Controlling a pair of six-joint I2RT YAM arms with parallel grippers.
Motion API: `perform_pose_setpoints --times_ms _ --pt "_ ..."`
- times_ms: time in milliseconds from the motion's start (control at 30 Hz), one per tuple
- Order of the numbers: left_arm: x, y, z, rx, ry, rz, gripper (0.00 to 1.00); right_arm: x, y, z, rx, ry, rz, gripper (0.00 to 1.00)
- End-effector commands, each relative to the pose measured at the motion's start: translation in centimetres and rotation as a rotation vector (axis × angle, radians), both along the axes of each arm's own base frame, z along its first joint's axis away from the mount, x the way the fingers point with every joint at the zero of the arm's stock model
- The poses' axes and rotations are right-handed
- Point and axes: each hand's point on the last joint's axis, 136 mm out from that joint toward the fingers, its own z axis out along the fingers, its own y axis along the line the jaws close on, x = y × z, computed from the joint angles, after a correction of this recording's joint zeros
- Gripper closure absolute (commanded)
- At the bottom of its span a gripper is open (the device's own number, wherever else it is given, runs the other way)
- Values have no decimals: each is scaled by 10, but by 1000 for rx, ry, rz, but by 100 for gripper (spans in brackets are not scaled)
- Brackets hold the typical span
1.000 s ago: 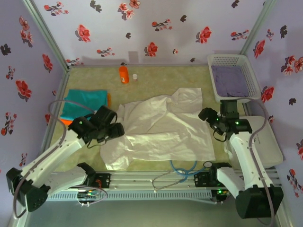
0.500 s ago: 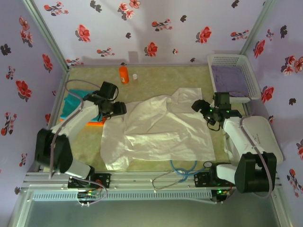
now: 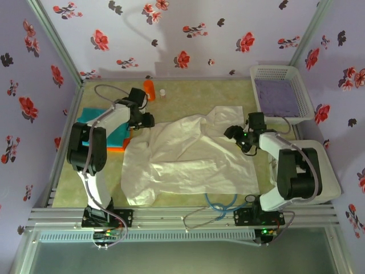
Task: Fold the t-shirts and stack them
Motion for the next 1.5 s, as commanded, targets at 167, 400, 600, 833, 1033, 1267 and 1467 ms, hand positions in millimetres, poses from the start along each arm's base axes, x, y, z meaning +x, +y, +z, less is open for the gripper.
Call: perform_pose_setpoints --times_ms 167,400,600,833,1033,1267,1467 --pt "0 10 -15 23 21 3 77 3 -3 -18 -61 52 -21 28" --pt "-3 25 -19 0 33 64 100 -14 -29 -35 -146 123 -90 29" --pt "-9 30 -6 0 13 85 100 -23 -44 -37 -180 136 -124 30" --pt "-40 27 30 -19 -18 100 100 -29 -54 -34 -199 137 -147 29" --pt "-92 -3 29 -14 6 -3 100 -29 -54 -40 -193 159 -141 29" --pt "-149 -29 15 21 58 -72 100 -26 -50 -41 -165 155 -142 29" --pt "-181 -48 8 84 71 -211 100 -27 -48 -39 -154 149 -145 29"
